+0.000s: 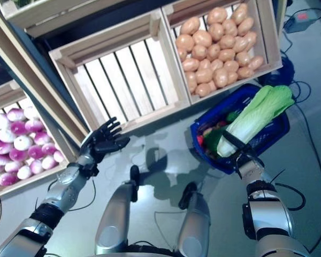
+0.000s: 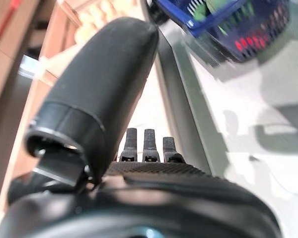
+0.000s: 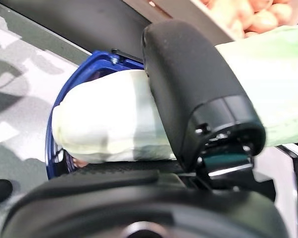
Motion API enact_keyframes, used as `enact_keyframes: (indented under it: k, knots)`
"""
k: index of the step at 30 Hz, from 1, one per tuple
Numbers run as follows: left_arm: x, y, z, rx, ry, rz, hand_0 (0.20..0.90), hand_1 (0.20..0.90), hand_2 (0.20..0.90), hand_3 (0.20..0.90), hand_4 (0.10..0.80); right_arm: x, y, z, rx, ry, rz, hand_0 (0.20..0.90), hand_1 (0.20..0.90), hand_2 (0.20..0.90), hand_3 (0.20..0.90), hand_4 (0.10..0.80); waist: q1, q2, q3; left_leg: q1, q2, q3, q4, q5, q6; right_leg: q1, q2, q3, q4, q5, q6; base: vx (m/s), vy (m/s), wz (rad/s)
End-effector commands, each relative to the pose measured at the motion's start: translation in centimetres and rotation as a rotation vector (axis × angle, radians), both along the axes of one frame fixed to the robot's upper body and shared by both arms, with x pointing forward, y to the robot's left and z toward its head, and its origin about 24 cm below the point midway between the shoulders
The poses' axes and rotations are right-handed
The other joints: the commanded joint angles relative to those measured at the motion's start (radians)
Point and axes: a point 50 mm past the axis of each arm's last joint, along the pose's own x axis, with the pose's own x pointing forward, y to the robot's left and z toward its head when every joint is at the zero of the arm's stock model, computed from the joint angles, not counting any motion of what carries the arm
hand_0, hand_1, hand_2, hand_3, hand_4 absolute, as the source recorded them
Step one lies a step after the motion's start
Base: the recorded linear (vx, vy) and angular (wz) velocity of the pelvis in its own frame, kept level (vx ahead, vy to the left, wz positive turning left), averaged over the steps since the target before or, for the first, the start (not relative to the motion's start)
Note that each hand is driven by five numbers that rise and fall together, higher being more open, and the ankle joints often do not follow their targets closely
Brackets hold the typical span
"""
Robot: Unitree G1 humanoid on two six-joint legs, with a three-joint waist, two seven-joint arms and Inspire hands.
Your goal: Put vegetables into the basket
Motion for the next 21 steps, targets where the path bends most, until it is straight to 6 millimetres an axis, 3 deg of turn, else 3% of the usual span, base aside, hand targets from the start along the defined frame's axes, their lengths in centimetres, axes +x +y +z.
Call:
enact_keyframes:
  k: [1, 3, 10, 11, 12, 21]
  knots:
    - [1.3, -1.2, 5.6, -0.092, -0.294, -0.018, 0.9, 0.9, 0.9, 0.9, 0.8, 0.8, -3.3, 5.5, -0.101, -0.195, -0.06, 0.3, 0.3, 0.3, 0.3, 0.4, 0.001, 0.004, -0.01, 0.031, 0.018, -0.04, 0.136, -0.174, -0.019, 0.018, 0.0, 0.001, 0.064, 0.005, -0.039, -0.066, -0.006, 0.02]
    - [1.4, -1.3, 6.2, -0.116, -0.317, -0.017, 0.9, 0.9, 0.9, 0.9, 0.8, 1.4, -3.6, 7.1, -0.121, -0.225, -0.074, 0.3, 0.3, 0.3, 0.3, 0.4, 0.003, 0.01, -0.004, -0.014, 0.014, -0.045, 0.191, -0.196, -0.011, -0.032, -0.011, 0.007, 0.121, -0.015, -0.043, -0.041, -0.02, 0.02]
    - [1.6, -1.5, 7.3, -0.125, -0.35, -0.02, 0.9, 0.9, 0.9, 0.9, 0.8, 2.0, -4.2, 9.8, -0.151, -0.265, -0.126, 0.3, 0.3, 0.3, 0.3, 0.4, 0.005, 0.02, -0.003, -0.096, 0.013, -0.057, 0.265, -0.221, -0.003, -0.119, -0.017, 0.017, 0.196, -0.036, -0.05, -0.015, -0.014, 0.03]
    - [1.6, -1.4, 7.4, -0.125, -0.355, -0.022, 0.9, 0.9, 0.9, 0.9, 0.8, 2.0, -4.3, 10.1, -0.148, -0.266, -0.136, 0.869, 0.869, 0.869, 0.869, 0.78, 0.005, 0.021, -0.003, -0.105, 0.012, -0.058, 0.271, -0.222, -0.002, -0.128, -0.017, 0.019, 0.202, -0.038, -0.05, -0.029, -0.019, -0.04]
    - [1.6, -1.6, 7.6, -0.126, -0.359, -0.023, 0.9, 0.9, 0.9, 0.9, 0.8, 2.0, -4.5, 10.4, -0.144, -0.265, -0.159, 0.9, 0.9, 0.9, 0.9, 0.8, 0.006, 0.023, -0.003, -0.113, 0.012, -0.059, 0.276, -0.223, -0.001, -0.137, -0.015, 0.02, 0.207, -0.039, -0.051, -0.03, -0.022, -0.03]
    - [1.7, -1.5, 7.9, -0.136, -0.378, -0.023, 0.9, 0.9, 0.9, 0.9, 0.8, 1.9, -4.9, 10.5, -0.065, -0.272, -0.226, 0.9, 0.9, 0.9, 0.9, 0.8, 0.004, 0.022, -0.003, -0.101, 0.018, -0.058, 0.271, -0.22, 0.002, -0.126, -0.006, 0.021, 0.201, -0.035, -0.049, 0.0, 0.0, 0.0]
